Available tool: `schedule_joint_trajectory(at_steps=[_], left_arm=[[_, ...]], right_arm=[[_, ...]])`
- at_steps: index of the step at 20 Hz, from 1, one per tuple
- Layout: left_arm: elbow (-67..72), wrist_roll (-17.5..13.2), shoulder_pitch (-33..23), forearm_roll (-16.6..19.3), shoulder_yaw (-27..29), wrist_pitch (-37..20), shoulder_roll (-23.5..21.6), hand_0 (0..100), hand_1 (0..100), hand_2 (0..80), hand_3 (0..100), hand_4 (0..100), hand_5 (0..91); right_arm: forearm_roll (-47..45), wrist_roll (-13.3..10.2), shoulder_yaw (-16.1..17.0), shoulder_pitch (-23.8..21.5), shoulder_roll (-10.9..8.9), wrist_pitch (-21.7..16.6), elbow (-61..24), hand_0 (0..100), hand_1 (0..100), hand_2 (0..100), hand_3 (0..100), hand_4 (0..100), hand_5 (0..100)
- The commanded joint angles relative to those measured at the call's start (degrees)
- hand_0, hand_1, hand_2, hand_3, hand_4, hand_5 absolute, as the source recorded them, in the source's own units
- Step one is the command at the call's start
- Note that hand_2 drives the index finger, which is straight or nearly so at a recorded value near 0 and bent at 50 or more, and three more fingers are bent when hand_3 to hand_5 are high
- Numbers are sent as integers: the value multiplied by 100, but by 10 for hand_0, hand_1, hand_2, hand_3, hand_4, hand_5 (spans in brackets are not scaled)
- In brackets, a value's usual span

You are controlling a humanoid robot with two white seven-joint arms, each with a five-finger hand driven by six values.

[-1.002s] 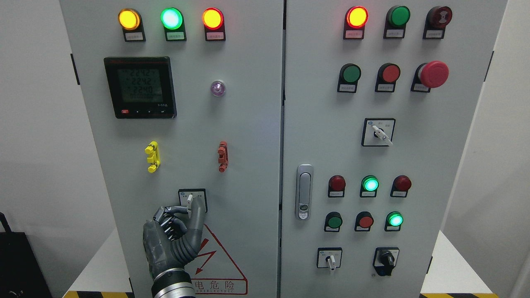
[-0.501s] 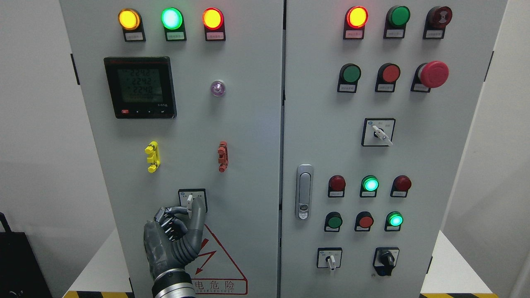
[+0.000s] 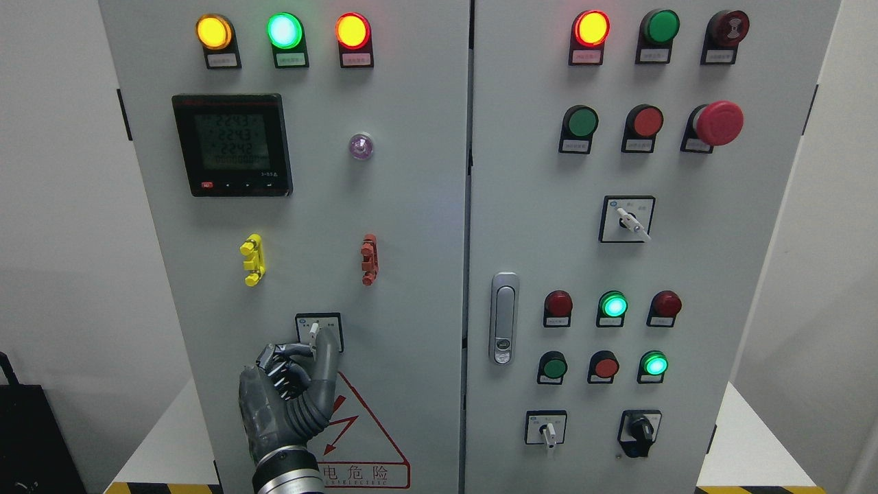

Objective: Turn on light switch 1

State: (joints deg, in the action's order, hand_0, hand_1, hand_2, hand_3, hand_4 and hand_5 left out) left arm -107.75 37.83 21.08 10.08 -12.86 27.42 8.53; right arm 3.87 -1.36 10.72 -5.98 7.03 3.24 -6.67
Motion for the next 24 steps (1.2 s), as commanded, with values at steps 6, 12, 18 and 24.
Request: schedule_joint_trajectory(at_steps=[6, 12, 18, 24], left_arm=[[8, -21, 11, -6, -23, 0, -1, 303, 463, 605, 1000, 1000, 883], [8, -30, 11, -23, -23, 0, -1, 349, 427, 607, 1000, 1000, 884], [8, -38, 19, -23, -32, 0, -1, 392, 404, 607, 1000, 1000, 884], [8, -38, 11, -23, -32, 0, 8, 408, 402, 607, 1000, 1000, 884]], right_arm=[[0, 13, 0, 0, 0, 2, -1, 0, 0, 0, 0, 0, 0], [0, 4, 0, 0, 0, 2, -1, 0, 0, 0, 0, 0, 0], [0, 4, 0, 0, 0, 2, 8, 0, 0, 0, 0, 0, 0], [0, 4, 0, 0, 0, 2, -1, 0, 0, 0, 0, 0, 0]])
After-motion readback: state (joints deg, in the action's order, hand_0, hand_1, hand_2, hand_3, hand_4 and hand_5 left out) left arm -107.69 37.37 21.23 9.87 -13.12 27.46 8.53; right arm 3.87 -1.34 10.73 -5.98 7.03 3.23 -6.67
